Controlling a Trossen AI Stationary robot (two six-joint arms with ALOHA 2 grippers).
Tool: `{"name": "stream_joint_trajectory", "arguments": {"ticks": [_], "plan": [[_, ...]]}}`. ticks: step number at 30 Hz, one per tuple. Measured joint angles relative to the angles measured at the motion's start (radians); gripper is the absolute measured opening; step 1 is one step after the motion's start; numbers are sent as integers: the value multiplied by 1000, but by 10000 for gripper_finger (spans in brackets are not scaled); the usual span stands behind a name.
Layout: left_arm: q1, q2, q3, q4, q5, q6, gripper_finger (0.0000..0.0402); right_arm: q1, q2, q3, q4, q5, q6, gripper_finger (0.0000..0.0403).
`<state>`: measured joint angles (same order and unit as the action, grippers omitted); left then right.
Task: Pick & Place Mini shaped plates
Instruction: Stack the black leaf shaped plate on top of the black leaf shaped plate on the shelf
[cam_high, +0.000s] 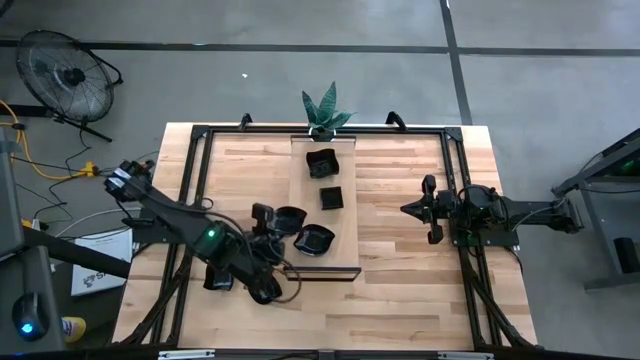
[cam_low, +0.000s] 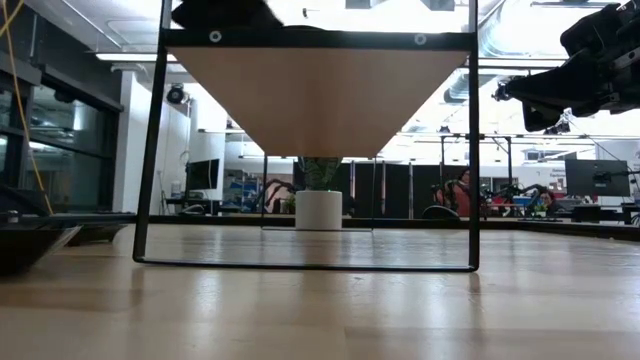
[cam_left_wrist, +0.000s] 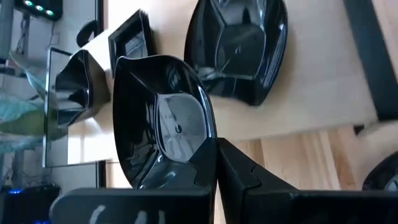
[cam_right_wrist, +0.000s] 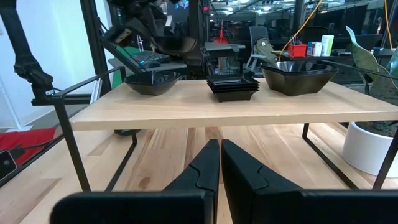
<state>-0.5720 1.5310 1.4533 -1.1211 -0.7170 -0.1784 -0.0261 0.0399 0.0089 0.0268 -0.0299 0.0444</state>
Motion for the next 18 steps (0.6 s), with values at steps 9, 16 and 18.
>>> {"name": "stream_joint_trajectory", "arguments": {"ticks": [9,16,18], "plan": [[2,125,118,20,-2,62,0,0,0,0,0,0,0,12],[2,180,180,39,-8,102,0,0,0,0,0,0,0,12],[2,189,186,49,-8,108,0,0,0,0,0,0,0,12]]}}
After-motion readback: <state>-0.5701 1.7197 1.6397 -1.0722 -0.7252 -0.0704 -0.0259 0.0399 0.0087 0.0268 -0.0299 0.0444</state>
